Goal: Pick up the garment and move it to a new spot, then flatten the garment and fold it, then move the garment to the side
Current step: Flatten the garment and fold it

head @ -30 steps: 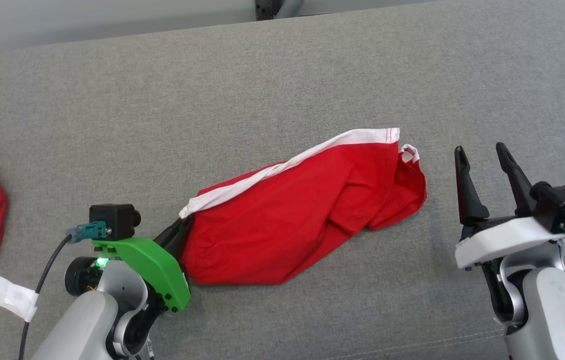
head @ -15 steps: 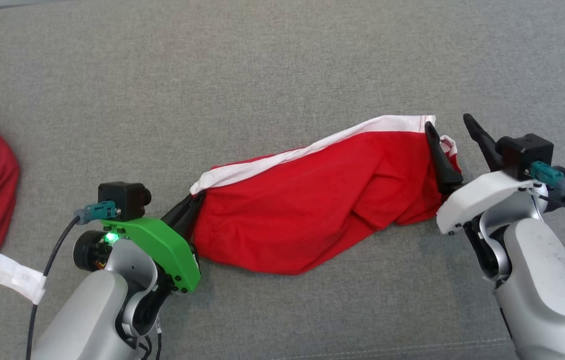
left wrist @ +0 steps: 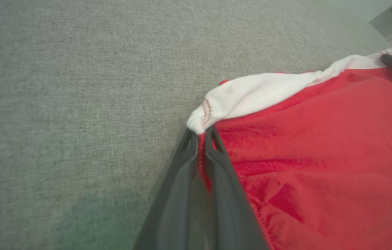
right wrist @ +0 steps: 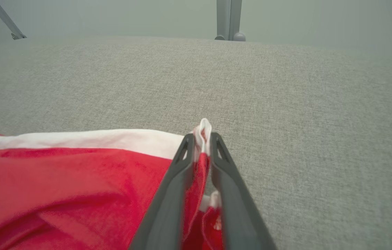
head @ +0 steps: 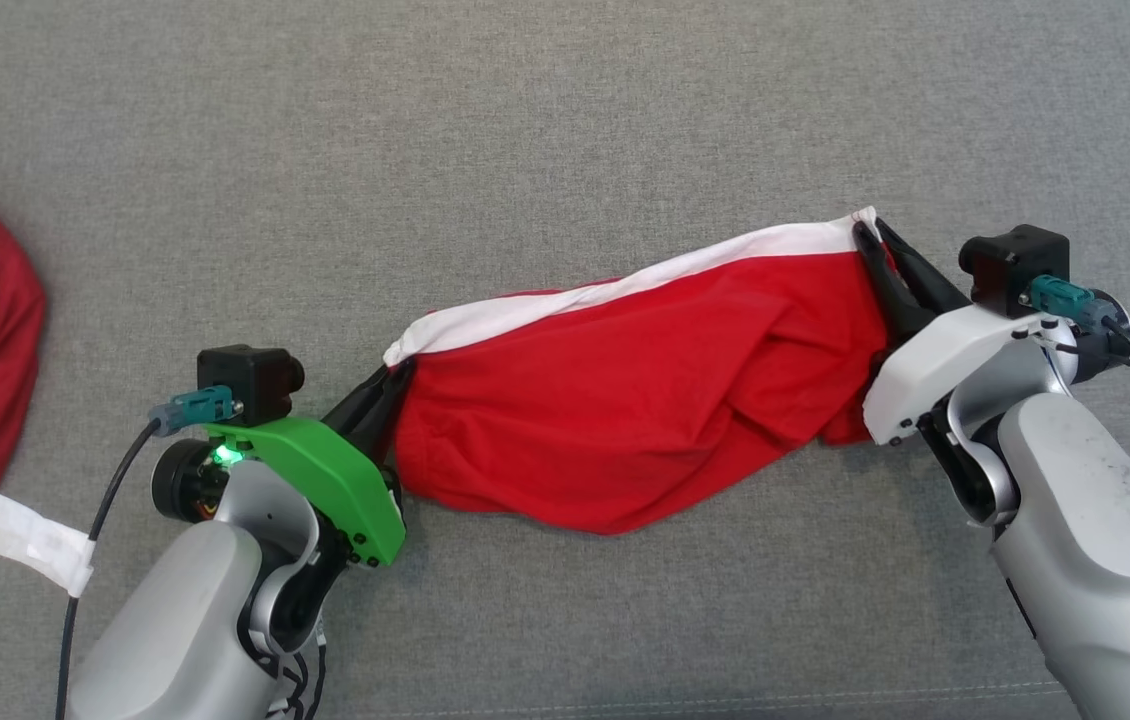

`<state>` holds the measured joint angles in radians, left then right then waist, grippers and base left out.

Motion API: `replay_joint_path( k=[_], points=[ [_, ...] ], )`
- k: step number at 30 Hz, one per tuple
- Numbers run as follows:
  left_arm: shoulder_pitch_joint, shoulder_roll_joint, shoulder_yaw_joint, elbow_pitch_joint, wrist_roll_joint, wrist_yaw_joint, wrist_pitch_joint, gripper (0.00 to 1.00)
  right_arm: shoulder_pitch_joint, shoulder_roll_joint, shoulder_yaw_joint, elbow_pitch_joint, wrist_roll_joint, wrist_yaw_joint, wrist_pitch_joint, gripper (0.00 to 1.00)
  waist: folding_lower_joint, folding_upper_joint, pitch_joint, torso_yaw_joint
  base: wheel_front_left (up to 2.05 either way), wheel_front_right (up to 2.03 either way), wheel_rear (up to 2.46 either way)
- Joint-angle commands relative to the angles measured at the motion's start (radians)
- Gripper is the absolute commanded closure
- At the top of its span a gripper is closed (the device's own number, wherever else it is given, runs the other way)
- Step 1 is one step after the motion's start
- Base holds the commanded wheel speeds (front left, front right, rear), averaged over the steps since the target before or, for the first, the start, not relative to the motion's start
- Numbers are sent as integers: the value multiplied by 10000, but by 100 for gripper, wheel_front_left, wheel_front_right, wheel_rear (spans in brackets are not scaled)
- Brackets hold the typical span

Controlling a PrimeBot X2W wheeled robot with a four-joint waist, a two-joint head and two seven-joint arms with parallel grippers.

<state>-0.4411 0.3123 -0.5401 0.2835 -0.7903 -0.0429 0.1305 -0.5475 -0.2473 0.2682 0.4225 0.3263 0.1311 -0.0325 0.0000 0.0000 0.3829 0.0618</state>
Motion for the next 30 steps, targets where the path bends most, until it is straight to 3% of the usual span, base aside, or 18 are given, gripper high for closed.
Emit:
replay_joint_path(
  k=[1,14,21,30],
  points=[
    [-129,4,50,40,130,-5,-94,100,-112,-95,63,-27,81,-7,-127,100,0,0,-6,-17,0,0,0],
    [-402,212,392,-565,568,269,-1220,100,-283,-524,-195,-1475,-145,-8,-685,100,0,0,-370,-271,0,0,0],
    [-725,405,826,-1963,1045,774,-2020,100,-41,-399,-1136,-3224,-395,-8,-911,100,0,0,-907,-468,0,0,0],
    [-1484,859,1428,-4212,1802,1556,-2255,100,-468,-568,-2112,-5510,-639,-10,-257,100,0,0,-1557,-838,0,0,0]
  ],
)
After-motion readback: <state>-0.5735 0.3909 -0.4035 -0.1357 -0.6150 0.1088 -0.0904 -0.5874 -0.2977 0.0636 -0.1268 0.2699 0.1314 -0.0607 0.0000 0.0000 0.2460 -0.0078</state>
